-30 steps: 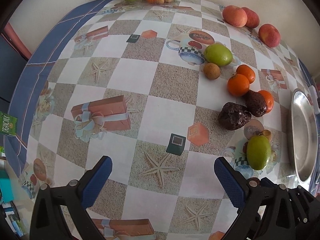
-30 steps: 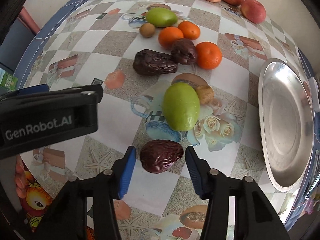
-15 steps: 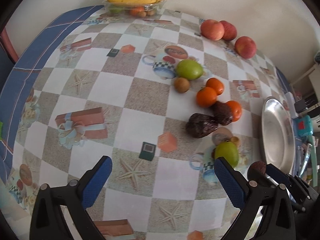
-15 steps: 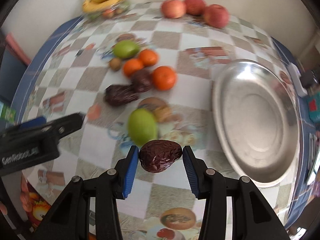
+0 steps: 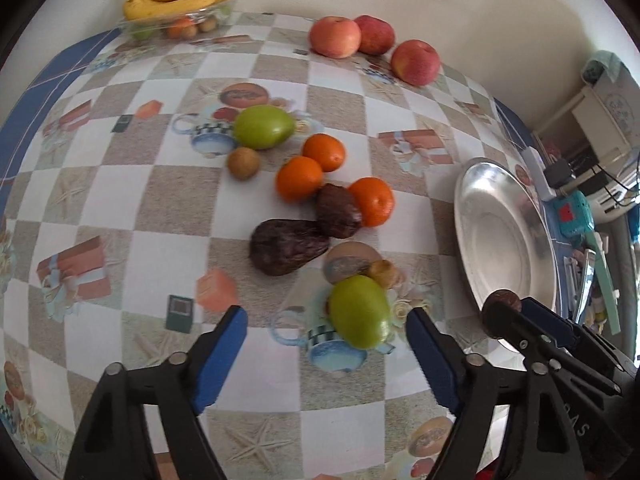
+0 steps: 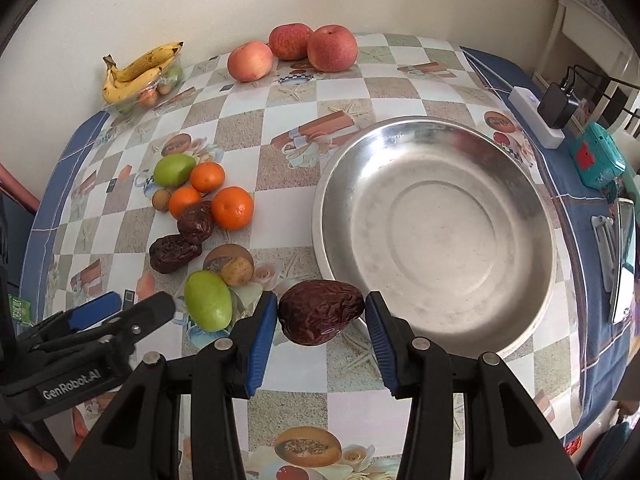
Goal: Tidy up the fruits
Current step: 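Close the left tool on a green pear while the right tool holds the date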
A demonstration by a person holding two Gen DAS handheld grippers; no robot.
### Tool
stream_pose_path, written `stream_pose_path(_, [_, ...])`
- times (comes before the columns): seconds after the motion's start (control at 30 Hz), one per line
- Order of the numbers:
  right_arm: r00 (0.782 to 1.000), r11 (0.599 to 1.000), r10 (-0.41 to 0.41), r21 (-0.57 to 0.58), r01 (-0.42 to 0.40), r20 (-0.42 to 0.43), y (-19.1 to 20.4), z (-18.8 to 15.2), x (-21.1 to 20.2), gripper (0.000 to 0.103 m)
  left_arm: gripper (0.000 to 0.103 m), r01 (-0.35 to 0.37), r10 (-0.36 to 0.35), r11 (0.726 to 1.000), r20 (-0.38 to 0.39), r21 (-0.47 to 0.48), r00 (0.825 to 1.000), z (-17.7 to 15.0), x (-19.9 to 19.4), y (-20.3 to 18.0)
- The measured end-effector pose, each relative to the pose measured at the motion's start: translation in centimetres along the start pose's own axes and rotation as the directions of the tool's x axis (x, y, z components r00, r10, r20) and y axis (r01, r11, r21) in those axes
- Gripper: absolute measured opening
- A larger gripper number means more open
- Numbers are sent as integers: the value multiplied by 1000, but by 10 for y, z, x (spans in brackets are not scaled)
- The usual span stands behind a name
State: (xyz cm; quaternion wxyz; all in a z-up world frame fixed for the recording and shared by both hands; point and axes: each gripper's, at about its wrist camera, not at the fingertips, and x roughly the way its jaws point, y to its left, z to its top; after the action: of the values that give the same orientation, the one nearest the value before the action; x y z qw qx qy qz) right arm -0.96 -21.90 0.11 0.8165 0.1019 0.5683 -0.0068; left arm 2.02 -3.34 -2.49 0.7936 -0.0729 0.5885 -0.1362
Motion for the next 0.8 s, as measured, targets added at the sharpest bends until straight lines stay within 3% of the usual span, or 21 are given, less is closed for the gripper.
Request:
stream_pose_path(0.17, [1000,1000,-2,-8,2,2,0,0,1,47,74,1,0,1000,-16,23,1000,4,14,-14])
stream_pose_path(0.5, [1000,1000,3,-3,-3,-1,0,1,2,47,52,-17,19,1000,-71,22,997,3,35,-19])
stream_pose_path(0.67, [1000,1000,3,-13,-3,-6,3,0,3,47,43,21,-21,1000,-76,-6,997,3,34,-13])
stream_pose_path(0.8, [1000,1000,3,-6,-3,-10,1,-1,3,47,43,35,-36,999,-85,-19,996,4,33,-11])
